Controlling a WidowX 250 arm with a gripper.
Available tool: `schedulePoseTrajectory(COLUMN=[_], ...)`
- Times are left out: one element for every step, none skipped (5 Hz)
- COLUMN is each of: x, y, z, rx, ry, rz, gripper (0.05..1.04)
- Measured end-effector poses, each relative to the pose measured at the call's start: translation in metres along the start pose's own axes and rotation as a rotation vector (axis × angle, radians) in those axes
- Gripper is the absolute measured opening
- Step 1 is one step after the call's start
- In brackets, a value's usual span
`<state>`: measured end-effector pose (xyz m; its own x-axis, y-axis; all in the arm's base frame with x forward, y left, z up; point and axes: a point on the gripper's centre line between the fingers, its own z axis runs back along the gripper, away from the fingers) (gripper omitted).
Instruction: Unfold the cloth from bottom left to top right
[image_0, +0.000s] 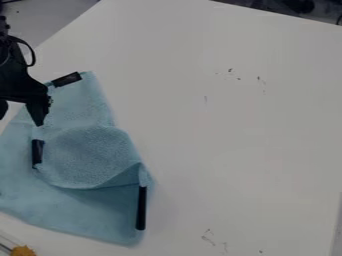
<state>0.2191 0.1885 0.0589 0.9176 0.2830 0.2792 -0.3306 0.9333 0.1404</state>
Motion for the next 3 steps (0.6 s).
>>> schedulePoseTrajectory(x=[-0.005, -0.012, -0.018], y=[-0.003, -0.011, -0.018], z=[-0.006, -0.011, -0.014], rx=[-0.010, -0.019, -0.034], ry=[0.024, 0.035, 0.040], rz=[0.004, 0.016, 0.036], gripper=[0.999, 0.999, 0.999])
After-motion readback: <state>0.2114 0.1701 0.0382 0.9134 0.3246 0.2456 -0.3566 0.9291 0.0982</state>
